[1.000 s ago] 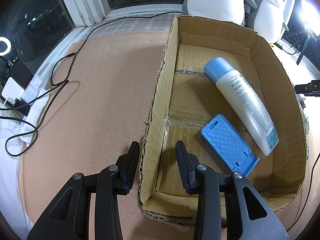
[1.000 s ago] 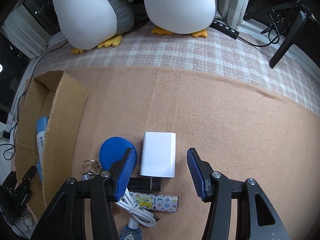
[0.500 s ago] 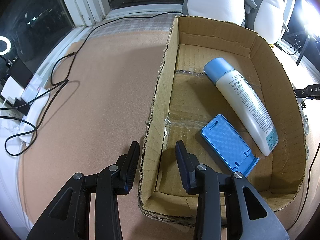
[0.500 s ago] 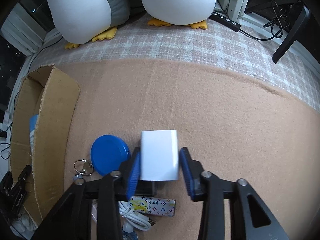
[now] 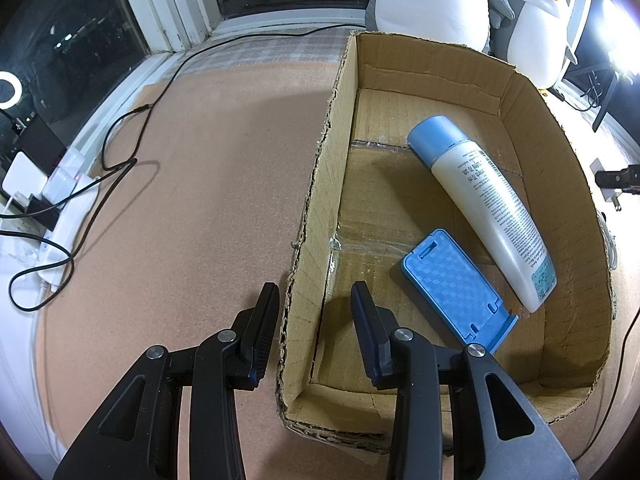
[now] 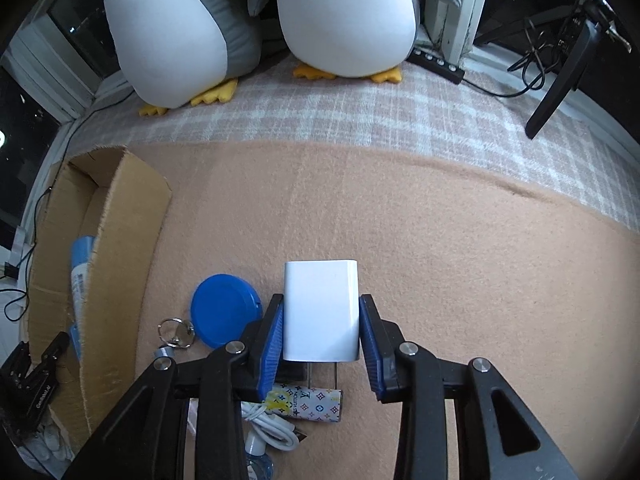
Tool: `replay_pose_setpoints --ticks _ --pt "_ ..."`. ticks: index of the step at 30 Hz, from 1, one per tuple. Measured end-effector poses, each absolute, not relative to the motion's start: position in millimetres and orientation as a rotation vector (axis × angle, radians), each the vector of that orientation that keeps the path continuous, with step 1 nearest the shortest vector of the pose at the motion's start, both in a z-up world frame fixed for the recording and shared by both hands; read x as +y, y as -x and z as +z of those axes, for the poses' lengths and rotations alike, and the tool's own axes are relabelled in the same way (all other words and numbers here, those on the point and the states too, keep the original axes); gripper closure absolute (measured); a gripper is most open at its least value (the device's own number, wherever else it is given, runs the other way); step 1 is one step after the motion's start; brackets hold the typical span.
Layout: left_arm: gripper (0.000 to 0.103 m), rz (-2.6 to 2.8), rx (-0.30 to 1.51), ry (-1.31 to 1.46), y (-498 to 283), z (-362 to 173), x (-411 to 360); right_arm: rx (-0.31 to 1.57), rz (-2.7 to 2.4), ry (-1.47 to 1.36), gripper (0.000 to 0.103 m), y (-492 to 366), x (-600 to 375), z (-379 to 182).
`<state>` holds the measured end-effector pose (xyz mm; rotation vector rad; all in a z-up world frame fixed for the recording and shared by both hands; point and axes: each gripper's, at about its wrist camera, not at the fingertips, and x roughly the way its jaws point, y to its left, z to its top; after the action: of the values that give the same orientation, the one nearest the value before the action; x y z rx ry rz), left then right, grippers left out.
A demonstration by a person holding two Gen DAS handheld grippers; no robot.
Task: Organize rigid objects
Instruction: 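Carry the white charger plug into the box and release it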
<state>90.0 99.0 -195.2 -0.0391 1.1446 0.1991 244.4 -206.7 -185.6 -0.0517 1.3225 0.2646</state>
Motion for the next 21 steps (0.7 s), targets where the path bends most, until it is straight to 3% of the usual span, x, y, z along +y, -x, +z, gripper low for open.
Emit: replay_pose_setpoints --ticks 21 --pt "0.067 0.197 1.143 0.046 -89.2 -195.5 99.4 1.204 0.508 0.124 0.071 -225.5 -98.1 -112.0"
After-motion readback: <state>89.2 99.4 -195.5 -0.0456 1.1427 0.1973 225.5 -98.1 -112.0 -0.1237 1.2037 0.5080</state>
